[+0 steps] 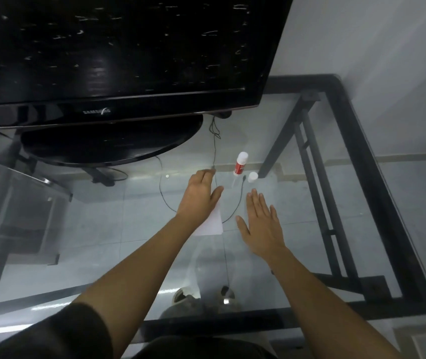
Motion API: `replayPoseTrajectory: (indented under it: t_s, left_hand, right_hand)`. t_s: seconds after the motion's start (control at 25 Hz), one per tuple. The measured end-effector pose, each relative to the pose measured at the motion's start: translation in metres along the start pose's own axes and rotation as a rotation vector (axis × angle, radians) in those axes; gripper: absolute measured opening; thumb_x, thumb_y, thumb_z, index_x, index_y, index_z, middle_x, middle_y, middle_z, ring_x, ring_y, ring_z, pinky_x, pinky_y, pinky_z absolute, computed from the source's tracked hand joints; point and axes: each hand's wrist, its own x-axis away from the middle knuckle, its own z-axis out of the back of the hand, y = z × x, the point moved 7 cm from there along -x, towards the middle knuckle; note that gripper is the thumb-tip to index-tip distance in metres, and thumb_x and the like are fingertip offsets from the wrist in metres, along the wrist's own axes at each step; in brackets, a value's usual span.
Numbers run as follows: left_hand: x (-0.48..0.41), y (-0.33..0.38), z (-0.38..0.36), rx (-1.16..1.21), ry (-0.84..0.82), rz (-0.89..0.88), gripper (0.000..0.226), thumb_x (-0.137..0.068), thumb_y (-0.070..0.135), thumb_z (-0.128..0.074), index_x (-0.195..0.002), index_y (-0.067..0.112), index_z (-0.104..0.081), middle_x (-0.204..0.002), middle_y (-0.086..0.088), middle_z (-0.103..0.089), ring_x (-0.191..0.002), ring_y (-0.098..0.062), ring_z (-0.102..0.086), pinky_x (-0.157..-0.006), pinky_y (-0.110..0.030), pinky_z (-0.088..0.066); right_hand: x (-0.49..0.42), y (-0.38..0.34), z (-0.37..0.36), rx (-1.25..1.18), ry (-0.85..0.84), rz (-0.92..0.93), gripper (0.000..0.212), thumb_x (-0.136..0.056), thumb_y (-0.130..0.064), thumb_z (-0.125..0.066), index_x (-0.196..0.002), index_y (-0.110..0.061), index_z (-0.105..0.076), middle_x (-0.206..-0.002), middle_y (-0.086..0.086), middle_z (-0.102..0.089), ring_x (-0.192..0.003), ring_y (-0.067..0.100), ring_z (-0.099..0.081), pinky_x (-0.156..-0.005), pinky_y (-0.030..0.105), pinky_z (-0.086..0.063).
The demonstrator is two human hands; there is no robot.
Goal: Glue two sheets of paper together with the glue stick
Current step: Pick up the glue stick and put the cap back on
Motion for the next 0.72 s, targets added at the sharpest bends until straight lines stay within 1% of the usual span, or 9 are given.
replayPoseTrajectory:
  t_s: [0.12,0.2,0.28,0.36,0.44,0.56,0.64,0.68,0.72]
  left_hand:
    - [-0.039,0.020,-0.009,0.082,-0.053,0.025,0.053,-0.088,0.028,-0.060,-0.132,0.005,-0.044,-0.132,-0.017,-0.052,-0.120,-0.029,-0.049,-0.100,-0.034,-0.038]
    - [-0.055,0.028,-0.019,0.134,-0.097,0.024,0.052,-0.084,0.028,-0.066,-0.127,0.005,-0.048,-0.125,-0.017,-0.058,-0.112,-0.029,-0.054,-0.091,-0.032,-0.041]
    - [-0.063,0.033,-0.026,0.157,-0.104,0.018,0.042,-0.083,0.025,-0.067,-0.117,0.003,-0.052,-0.113,-0.018,-0.063,-0.102,-0.030,-0.058,-0.080,-0.029,-0.041]
    - [-0.066,0.032,-0.029,0.180,-0.084,0.032,0.034,-0.086,0.023,-0.065,-0.109,0.001,-0.052,-0.105,-0.020,-0.064,-0.096,-0.032,-0.059,-0.077,-0.032,-0.044]
    - [-0.064,0.029,-0.027,0.241,-0.081,0.081,0.032,-0.088,0.024,-0.061,-0.109,0.002,-0.052,-0.105,-0.018,-0.064,-0.094,-0.029,-0.060,-0.077,-0.033,-0.046]
    - [-0.048,0.022,-0.016,0.427,-0.111,0.151,0.021,-0.094,0.029,-0.050,-0.105,0.011,-0.050,-0.100,-0.010,-0.063,-0.086,-0.020,-0.059,-0.069,-0.020,-0.045]
    - [-0.027,0.019,-0.005,0.516,-0.126,0.156,0.018,-0.097,0.030,-0.042,-0.105,0.015,-0.049,-0.091,-0.006,-0.059,-0.083,-0.021,-0.060,-0.067,-0.022,-0.048]
    - [-0.016,0.016,0.002,0.539,-0.124,0.162,0.020,-0.097,0.030,-0.041,-0.111,0.016,-0.047,-0.087,-0.003,-0.056,-0.081,-0.019,-0.059,-0.065,-0.023,-0.049]
    - [-0.005,0.011,0.008,0.555,-0.115,0.179,0.024,-0.097,0.030,-0.041,-0.118,0.018,-0.043,-0.085,0.001,-0.054,-0.078,-0.016,-0.059,-0.062,-0.021,-0.050]
  right_hand:
    - [0.001,0.009,-0.003,0.019,-0.028,-0.029,0.067,-0.094,-0.051,-0.016,-0.144,-0.015,0.012,-0.156,0.004,0.015,-0.143,0.020,0.015,-0.113,0.037,0.009]
    - [0.000,0.009,-0.005,0.025,-0.036,-0.030,0.068,-0.094,-0.051,-0.017,-0.144,-0.015,0.014,-0.156,0.004,0.015,-0.143,0.020,0.015,-0.112,0.038,0.009]
    - [-0.002,0.009,-0.005,0.020,-0.047,-0.039,0.070,-0.094,-0.053,-0.017,-0.144,-0.016,0.014,-0.156,0.003,0.016,-0.143,0.020,0.015,-0.112,0.038,0.008]
    - [-0.004,0.009,-0.005,0.016,-0.065,-0.038,0.071,-0.093,-0.054,-0.018,-0.144,-0.017,0.014,-0.156,0.003,0.016,-0.143,0.020,0.015,-0.114,0.039,0.006]
    - [-0.004,0.011,-0.004,0.021,-0.082,-0.027,0.071,-0.093,-0.054,-0.019,-0.144,-0.017,0.014,-0.156,0.003,0.016,-0.143,0.020,0.014,-0.114,0.040,0.005]
    - [-0.003,0.010,-0.002,0.009,-0.107,-0.024,0.070,-0.095,-0.051,-0.022,-0.144,-0.015,0.012,-0.156,0.004,0.016,-0.143,0.021,0.013,-0.115,0.040,0.003]
    - [-0.004,0.004,0.006,-0.011,-0.120,-0.040,0.069,-0.095,-0.046,-0.028,-0.146,-0.012,0.004,-0.157,0.006,0.009,-0.144,0.023,0.007,-0.116,0.039,-0.001]
    - [-0.006,-0.001,0.014,-0.052,-0.097,-0.053,0.067,-0.095,-0.044,-0.032,-0.146,-0.011,-0.004,-0.158,0.008,0.000,-0.144,0.024,-0.002,-0.116,0.039,-0.005]
    - [-0.008,-0.007,0.025,-0.141,-0.040,-0.073,0.062,-0.095,-0.042,-0.037,-0.145,-0.011,-0.016,-0.156,0.009,-0.014,-0.143,0.026,-0.014,-0.115,0.038,-0.012]
